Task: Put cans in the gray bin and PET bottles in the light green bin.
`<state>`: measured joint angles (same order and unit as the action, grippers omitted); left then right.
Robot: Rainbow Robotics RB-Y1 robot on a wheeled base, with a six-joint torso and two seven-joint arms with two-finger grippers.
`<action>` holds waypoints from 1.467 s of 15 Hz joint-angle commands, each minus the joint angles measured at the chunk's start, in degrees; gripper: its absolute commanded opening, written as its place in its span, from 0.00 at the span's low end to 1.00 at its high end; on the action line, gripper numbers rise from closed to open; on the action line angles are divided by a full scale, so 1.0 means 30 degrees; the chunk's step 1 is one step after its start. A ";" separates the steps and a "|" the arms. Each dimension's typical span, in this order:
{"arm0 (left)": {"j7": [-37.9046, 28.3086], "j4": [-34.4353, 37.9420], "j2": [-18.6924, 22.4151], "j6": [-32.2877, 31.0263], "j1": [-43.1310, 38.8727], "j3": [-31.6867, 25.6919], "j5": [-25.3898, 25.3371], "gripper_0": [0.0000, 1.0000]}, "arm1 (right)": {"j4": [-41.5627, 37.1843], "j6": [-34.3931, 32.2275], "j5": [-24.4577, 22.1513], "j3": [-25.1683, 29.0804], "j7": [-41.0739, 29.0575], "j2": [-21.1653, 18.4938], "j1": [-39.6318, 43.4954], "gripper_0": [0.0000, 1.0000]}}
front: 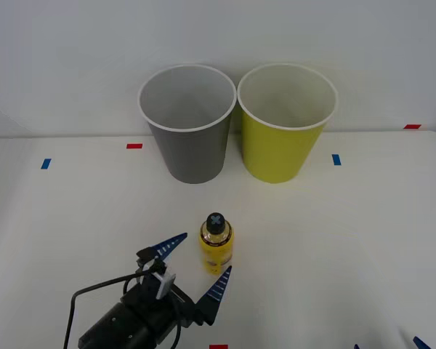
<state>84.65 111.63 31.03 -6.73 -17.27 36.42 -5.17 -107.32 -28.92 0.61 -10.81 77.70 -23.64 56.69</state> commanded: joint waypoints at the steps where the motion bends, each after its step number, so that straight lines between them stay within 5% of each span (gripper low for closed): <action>1: -0.0093 -0.0032 -0.0442 0.1217 0.1070 -0.0010 -0.0123 1.00 | 0.0000 0.0000 0.0000 0.0000 0.0000 0.0000 0.0000 1.00; 22: -0.0328 -0.0061 -0.1790 0.2857 0.2828 0.0576 -0.0387 1.00 | 0.0000 0.0000 0.0000 0.0000 0.0000 0.0000 0.0000 1.00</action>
<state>83.68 111.45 25.71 1.75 -8.98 38.11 -6.26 -107.32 -28.92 0.61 -10.81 77.70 -23.64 56.69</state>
